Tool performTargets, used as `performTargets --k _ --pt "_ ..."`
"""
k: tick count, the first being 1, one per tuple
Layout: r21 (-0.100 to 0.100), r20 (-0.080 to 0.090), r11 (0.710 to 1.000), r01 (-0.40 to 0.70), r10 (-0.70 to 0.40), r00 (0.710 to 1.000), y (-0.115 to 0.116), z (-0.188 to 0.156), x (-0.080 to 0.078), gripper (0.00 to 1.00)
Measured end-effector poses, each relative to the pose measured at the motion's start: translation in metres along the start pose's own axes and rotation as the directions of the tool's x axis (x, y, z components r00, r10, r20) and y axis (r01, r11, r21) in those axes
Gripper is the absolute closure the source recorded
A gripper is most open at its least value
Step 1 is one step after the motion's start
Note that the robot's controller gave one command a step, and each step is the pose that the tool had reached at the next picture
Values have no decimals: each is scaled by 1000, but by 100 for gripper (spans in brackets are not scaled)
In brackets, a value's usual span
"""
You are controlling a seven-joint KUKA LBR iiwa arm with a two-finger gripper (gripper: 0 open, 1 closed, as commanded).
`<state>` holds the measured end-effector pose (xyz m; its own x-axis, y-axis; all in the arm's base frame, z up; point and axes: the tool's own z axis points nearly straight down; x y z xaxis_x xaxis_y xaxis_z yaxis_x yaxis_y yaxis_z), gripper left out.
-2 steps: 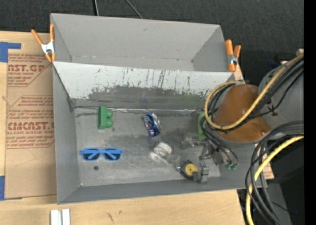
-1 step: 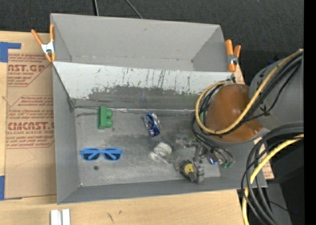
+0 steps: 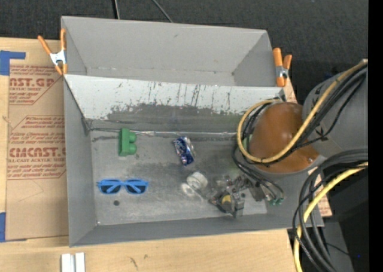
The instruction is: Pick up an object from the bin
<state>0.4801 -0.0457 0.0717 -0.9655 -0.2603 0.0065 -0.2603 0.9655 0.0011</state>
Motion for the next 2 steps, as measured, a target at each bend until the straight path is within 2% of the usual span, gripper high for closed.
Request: performTargets --k 1,2 --pt "7 17 998 68 -69 998 -38 -205 -11 100" --pt "7 9 837 548 -548 836 -47 -190 -65 100"
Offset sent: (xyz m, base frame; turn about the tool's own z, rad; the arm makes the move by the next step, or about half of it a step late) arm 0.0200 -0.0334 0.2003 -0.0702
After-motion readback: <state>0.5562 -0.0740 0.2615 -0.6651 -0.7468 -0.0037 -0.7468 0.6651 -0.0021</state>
